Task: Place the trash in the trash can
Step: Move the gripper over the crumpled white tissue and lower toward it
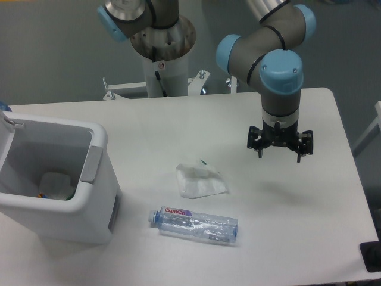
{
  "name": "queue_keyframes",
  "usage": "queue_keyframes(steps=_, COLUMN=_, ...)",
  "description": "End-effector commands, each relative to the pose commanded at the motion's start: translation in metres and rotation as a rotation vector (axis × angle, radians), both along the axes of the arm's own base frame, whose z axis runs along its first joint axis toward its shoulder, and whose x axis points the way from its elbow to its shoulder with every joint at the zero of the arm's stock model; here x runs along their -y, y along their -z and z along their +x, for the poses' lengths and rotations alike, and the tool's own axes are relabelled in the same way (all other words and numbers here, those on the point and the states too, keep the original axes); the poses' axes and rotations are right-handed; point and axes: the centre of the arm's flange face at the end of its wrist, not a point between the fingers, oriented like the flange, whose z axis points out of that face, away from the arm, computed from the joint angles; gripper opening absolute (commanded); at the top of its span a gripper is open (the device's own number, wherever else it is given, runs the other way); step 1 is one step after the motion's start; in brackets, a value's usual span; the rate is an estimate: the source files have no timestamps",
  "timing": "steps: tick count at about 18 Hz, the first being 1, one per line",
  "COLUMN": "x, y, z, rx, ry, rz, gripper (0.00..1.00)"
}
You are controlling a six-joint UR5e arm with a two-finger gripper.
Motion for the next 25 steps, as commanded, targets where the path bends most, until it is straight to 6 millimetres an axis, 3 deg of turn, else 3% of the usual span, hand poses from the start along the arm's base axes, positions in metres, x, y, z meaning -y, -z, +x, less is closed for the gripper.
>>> queue_keyframes(steps=7, x=-0.002, y=0.003, z=-0.001, rx=0.007, ry=0.013, rz=-0.001, gripper=1.00)
queue_keyframes(steps=13, x=-0.006, y=0.023, z=0.012, rx=0.007, ry=-0.018, rz=0.031, gripper=1.00)
queue_keyframes(steps=22, x=-0.028, y=0.061, z=0.077, rx=0.076, ry=0.081, rz=-0.024, gripper=1.00)
queue_keyframes(steps=25, x=-0.040, y=0.070, z=0.115, rx=0.100, ry=0.170, rz=-0.052, gripper=1.00)
